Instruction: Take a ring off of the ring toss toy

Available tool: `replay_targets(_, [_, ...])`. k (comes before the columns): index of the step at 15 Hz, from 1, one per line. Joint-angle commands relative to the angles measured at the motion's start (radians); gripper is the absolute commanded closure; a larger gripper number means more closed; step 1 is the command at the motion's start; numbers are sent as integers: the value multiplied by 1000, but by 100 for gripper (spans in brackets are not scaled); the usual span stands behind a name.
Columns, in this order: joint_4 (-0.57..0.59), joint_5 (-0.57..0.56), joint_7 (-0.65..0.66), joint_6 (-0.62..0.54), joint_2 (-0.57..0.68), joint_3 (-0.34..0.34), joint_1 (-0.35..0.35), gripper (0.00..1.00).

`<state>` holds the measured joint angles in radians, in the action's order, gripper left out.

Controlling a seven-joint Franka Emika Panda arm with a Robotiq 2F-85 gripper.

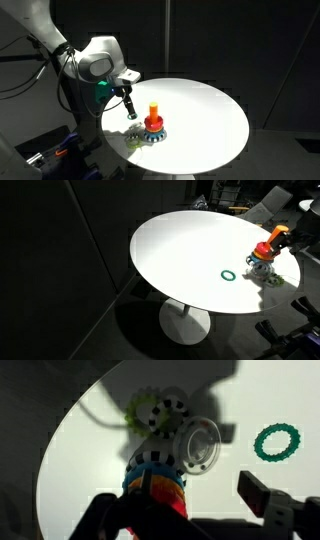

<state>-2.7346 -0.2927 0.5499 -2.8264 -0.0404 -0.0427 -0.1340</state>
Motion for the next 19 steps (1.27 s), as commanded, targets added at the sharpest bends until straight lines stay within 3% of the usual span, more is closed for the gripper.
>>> replay_targets(1, [53, -99, 82, 2, 70, 29, 14, 37])
replay_targets(5, [89, -107, 94, 24, 104, 73, 53, 37])
replay_targets(6, [96, -97, 84, 34, 107, 82, 62, 7])
replay_targets(7, [104, -83, 68, 54, 103, 90, 69, 8])
replay_targets(9, [117, -55, 33, 110, 93, 96, 79, 0])
replay_targets(16, [190, 34, -145, 355, 50, 95, 77, 0])
replay_targets(17, [166, 10, -90, 293, 72, 94, 80, 0])
replay_targets(19, [179, 10, -107, 322, 64, 94, 78, 0])
